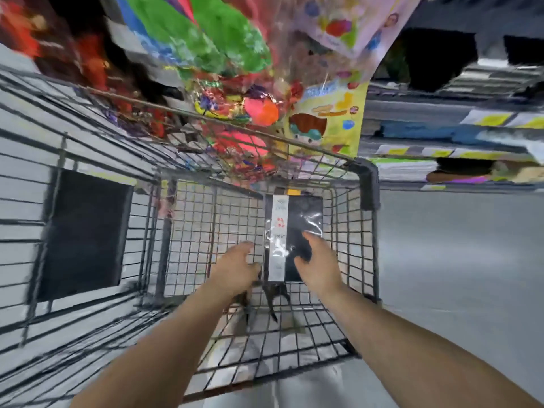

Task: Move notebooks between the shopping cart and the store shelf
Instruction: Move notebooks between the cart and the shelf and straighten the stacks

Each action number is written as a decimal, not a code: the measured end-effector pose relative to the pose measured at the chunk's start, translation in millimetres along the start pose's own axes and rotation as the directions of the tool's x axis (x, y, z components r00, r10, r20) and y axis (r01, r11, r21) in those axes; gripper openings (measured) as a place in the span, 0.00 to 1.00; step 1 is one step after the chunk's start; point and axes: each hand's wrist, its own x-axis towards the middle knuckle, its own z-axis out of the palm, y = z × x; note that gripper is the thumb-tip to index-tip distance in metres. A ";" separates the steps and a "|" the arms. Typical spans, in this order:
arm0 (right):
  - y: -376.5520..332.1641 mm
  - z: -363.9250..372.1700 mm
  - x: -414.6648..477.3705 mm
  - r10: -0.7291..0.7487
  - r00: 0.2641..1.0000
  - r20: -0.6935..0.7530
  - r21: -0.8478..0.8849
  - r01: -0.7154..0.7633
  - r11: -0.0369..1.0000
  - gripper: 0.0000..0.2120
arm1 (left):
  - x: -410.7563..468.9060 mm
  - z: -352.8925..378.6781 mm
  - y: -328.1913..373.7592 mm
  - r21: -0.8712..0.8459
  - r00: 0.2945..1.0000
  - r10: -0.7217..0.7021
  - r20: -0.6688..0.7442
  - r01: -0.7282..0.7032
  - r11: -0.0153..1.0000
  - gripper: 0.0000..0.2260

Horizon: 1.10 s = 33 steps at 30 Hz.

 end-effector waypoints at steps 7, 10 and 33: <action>15.9 27.3 22.6 0.056 0.977 -0.205 -0.026 -0.063 0.998 0.26 | 89.5 39.5 -9.5 -0.088 0.989 -0.095 0.109 0.105 0.991 0.25; 21.1 34.0 27.7 0.110 0.966 -0.234 -0.025 -0.119 0.993 0.27 | 104.0 52.7 -4.4 -0.177 0.991 -0.091 0.095 0.107 0.978 0.22; 11.5 67.1 52.8 0.395 0.886 -0.242 0.108 -0.381 0.918 0.24 | 88.1 -15.1 -55.3 -0.479 0.919 -0.027 -0.393 -0.180 0.859 0.06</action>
